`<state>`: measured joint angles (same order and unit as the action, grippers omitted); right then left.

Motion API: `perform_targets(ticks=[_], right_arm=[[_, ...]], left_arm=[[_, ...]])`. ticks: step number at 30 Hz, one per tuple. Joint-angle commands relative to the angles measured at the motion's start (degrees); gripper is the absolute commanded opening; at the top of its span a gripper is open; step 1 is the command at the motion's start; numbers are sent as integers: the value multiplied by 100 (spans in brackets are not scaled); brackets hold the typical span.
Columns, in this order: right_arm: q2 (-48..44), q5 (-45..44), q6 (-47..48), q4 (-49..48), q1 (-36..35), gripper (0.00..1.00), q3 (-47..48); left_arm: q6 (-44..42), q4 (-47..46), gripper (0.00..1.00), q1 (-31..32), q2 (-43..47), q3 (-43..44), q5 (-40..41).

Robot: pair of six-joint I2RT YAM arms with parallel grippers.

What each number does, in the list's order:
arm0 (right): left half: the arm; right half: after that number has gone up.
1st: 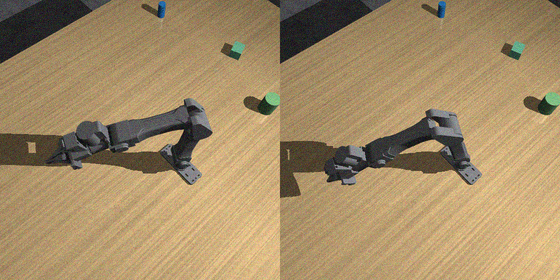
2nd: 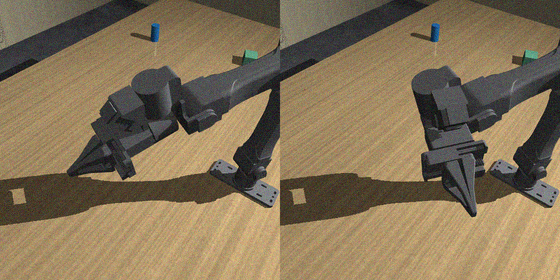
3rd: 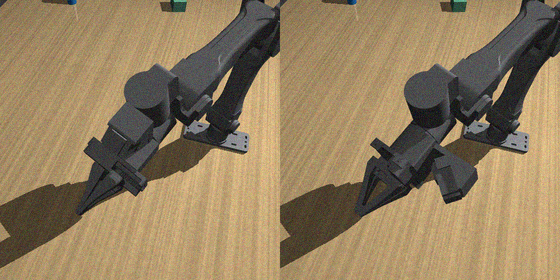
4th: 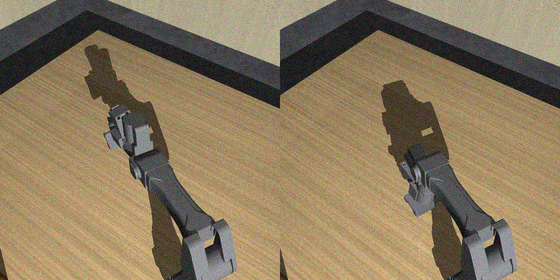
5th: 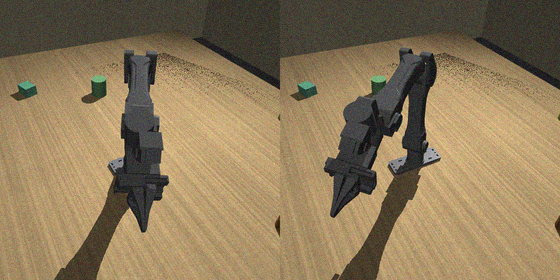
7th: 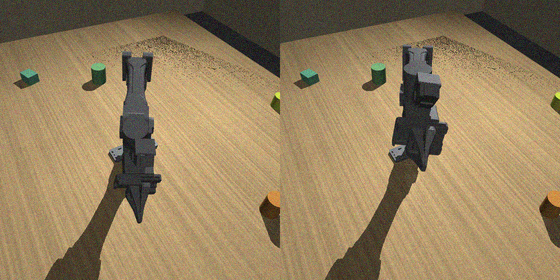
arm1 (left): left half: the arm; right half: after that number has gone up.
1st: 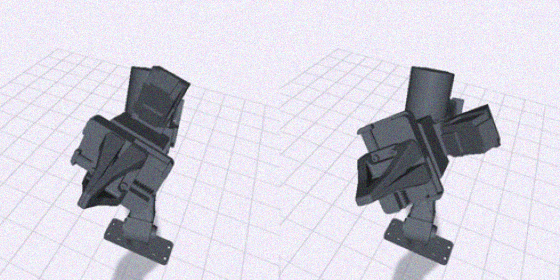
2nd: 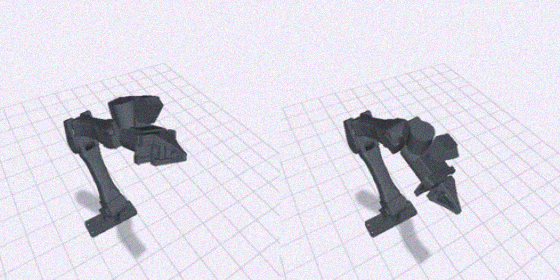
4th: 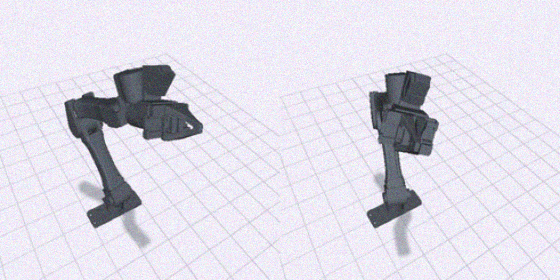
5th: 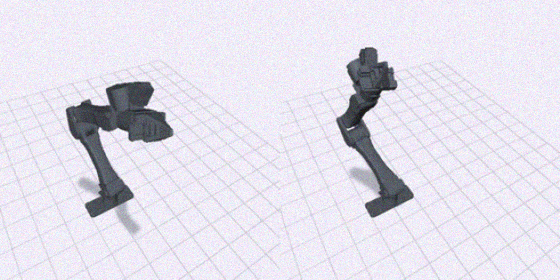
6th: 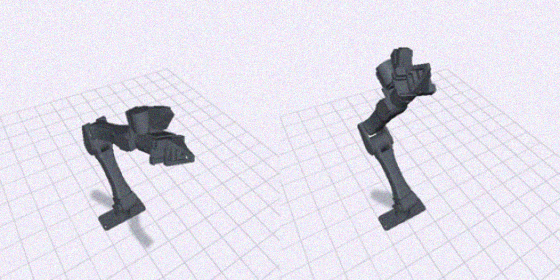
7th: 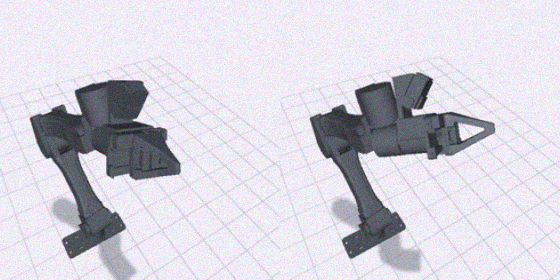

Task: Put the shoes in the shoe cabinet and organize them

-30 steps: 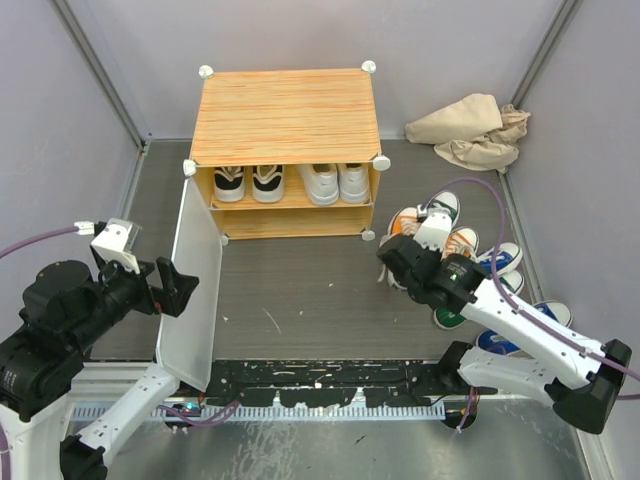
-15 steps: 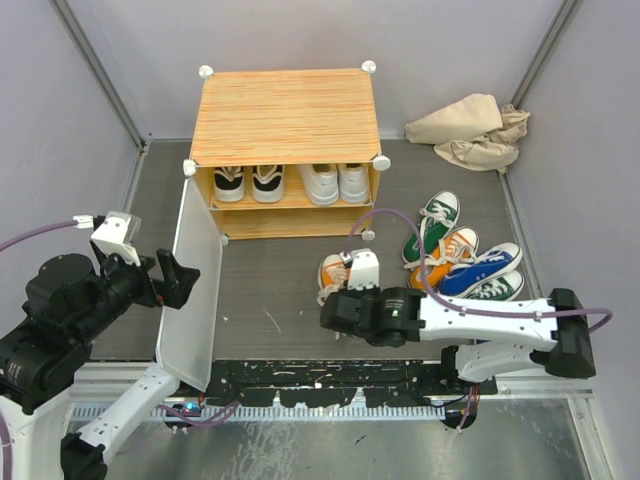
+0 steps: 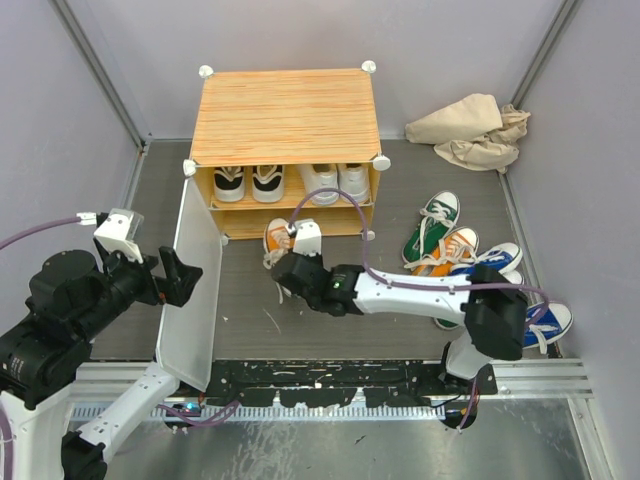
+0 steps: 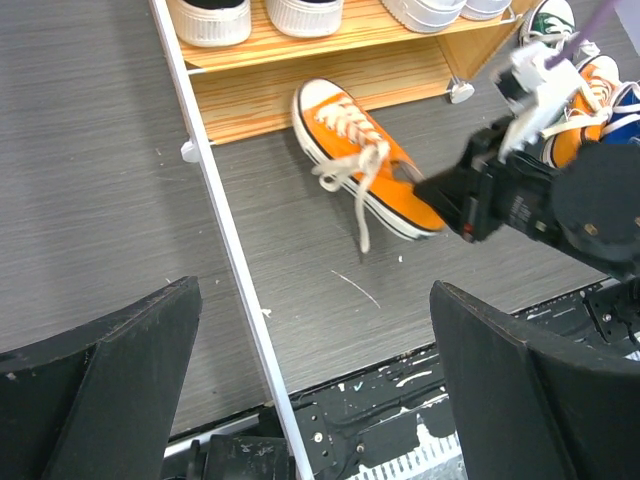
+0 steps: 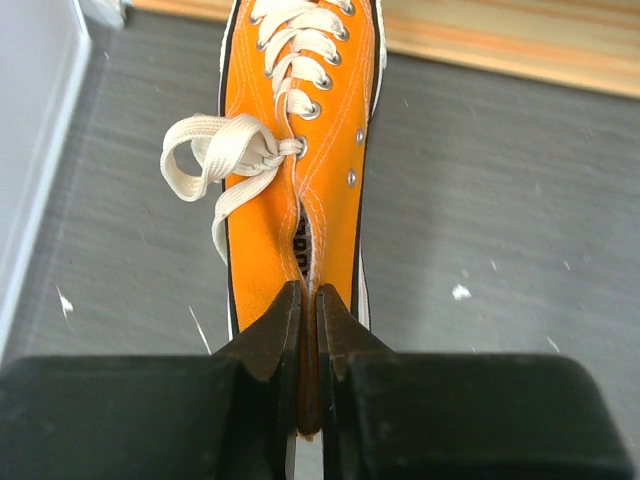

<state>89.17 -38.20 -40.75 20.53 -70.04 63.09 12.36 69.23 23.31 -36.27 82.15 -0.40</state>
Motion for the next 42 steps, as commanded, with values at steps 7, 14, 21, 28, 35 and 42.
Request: perform_targets(ticks=[7, 14, 21, 28, 35, 42], right_arm=[[1407, 386, 969, -2047, 642, 1, 1509], [2565, -180, 1625, -3171, 684, 1, 2319], [3530, -770, 2118, -3601, 759, 1, 3449], [4102, -1076, 1923, -3584, 1004, 1, 4043], [4416, -888, 1596, -3681, 1170, 1, 4325], [4773, -870, 1519, -3763, 1175, 1, 5013]], left_arm=[[-225, -465, 98, 34, 31, -217, -199], [-291, -487, 98, 36, 181, -307, -144], [-285, -428, 98, 85, 289, -389, -93], [-237, -335, 98, 112, 344, -486, -72], [-200, -324, 98, 113, 371, -579, -72], [-199, -378, 98, 112, 358, -674, -79]])
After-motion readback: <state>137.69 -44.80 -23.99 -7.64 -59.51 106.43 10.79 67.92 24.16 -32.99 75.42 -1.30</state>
